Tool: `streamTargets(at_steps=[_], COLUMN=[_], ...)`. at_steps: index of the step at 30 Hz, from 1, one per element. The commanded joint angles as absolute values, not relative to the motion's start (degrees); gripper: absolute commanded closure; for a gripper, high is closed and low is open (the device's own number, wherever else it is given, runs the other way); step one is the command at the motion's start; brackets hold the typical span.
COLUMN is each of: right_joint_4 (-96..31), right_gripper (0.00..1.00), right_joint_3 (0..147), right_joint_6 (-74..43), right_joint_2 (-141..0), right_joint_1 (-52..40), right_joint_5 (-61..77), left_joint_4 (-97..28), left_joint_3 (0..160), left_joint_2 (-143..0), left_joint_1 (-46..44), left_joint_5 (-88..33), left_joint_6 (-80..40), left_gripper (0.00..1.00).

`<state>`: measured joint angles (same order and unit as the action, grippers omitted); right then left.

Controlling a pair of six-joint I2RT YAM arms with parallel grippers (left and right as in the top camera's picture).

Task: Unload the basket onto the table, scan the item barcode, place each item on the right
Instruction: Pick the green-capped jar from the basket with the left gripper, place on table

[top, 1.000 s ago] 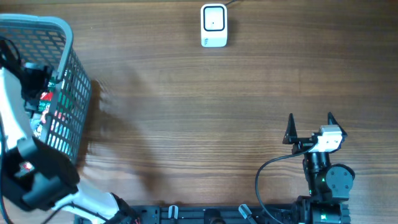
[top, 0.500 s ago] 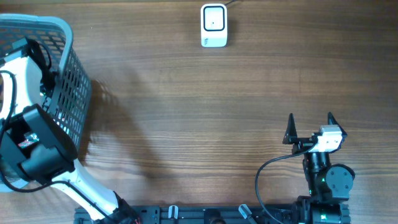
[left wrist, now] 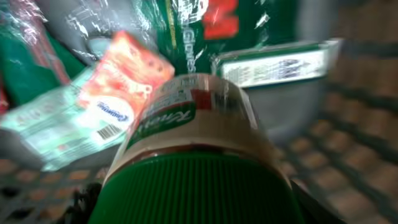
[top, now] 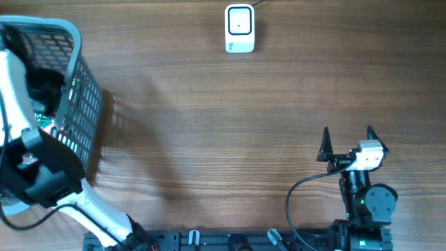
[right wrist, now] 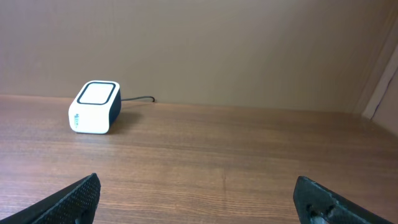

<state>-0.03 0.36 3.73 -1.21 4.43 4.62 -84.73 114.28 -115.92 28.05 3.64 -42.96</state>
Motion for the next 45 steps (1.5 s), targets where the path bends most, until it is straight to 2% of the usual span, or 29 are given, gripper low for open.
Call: streamTargets(at_steps=[1, 4, 7, 9, 11, 13, 19, 26, 29, 32, 33, 35, 36, 37, 38, 42, 45], right_joint_4=[0.12, 0.12, 0.12, 0.12, 0.12, 0.12, 0.12, 0.12, 0.12, 0.12, 0.12, 0.12, 0.12, 0.12, 0.12, 0.12, 0.12], right_gripper=[0.01, 0.01, 0.00, 0.00, 0.00, 0.00, 0.00, 0.00, 0.00, 0.01, 0.00, 0.01, 0.00, 0.01, 0.00, 0.00, 0.00], right_joint_3=[0.30, 0.30, 0.30, 0.30, 0.30, 0.30, 0.30, 0.30, 0.30, 0.30, 0.30, 0.30, 0.30, 0.30, 0.30, 0.30, 0.30], right_joint_6=[3.01, 2.98, 3.01, 2.98, 3.01, 3.01, 3.01, 3.01, 3.01, 2.98, 3.01, 3.01, 3.01, 3.01, 3.01, 3.01, 3.01], right_joint_2=[-0.80, -0.80, -0.80, -0.80, -0.80, -0.80, -0.80, -0.80, -0.80, -0.80, -0.80, -0.80, -0.80, -0.80, -0.80, -0.80, -0.80], right_joint_1=[4.34, 4.34, 4.34, 4.34, 4.34, 4.34, 4.34, 4.34, 4.34, 4.34, 4.34, 4.34, 4.34, 4.34, 4.34, 4.34, 4.34], right_joint_5=[3.84, 3.84, 3.84, 3.84, 3.84, 3.84, 3.84, 3.84, 3.84, 3.84, 3.84, 3.84, 3.84, 3.84, 3.84, 3.84, 3.84], left_joint_4=[-90.70, -94.35, -94.98, -94.74, -93.76, -92.29, -92.20, -89.52, -86.91, -83.22, -81.82, -84.12, -86.46, -87.92, -89.30, -91.15, -91.13], left_joint_3=[130.17, 137.69, 137.69, 137.69, 137.58, 137.58, 137.47, 136.92, 135.61, 133.05, 132.29, 132.20, 132.22, 132.22, 132.22, 133.21, 136.53], left_joint_2=[-109.32, -104.42, -99.00, -99.59, -102.91, -107.50, -125.95, -140.07, -142.32, -142.37, -142.41, -142.41, -142.41, -142.41, -142.26, -135.92, -125.25], left_joint_1=[28.53, 26.26, 13.72, 0.58, -12.34, -21.15, -36.27, -42.52, -43.64, -43.66, -43.66, -43.66, -43.59, -43.46, -43.38, -43.51, -43.16], left_joint_5=[4.49, -2.66, -6.63, -6.61, -6.35, -5.85, -2.98, -1.37, -1.67, -1.72, -2.39, -4.84, -3.40, -0.84, 1.65, 4.69, 13.15], left_joint_6=[-42.46, -42.44, -42.48, -42.94, -44.40, -44.42, -45.76, -45.84, -44.03, -35.86, -27.88, -5.98, -0.95, -0.03, -0.01, -0.27, -4.89], left_gripper=[0.46, 0.46, 0.46, 0.46, 0.46, 0.46, 0.46, 0.45, 0.39, 0.39, 0.38, 0.32, 0.26, 0.05, 0.00, 0.00, 0.00])
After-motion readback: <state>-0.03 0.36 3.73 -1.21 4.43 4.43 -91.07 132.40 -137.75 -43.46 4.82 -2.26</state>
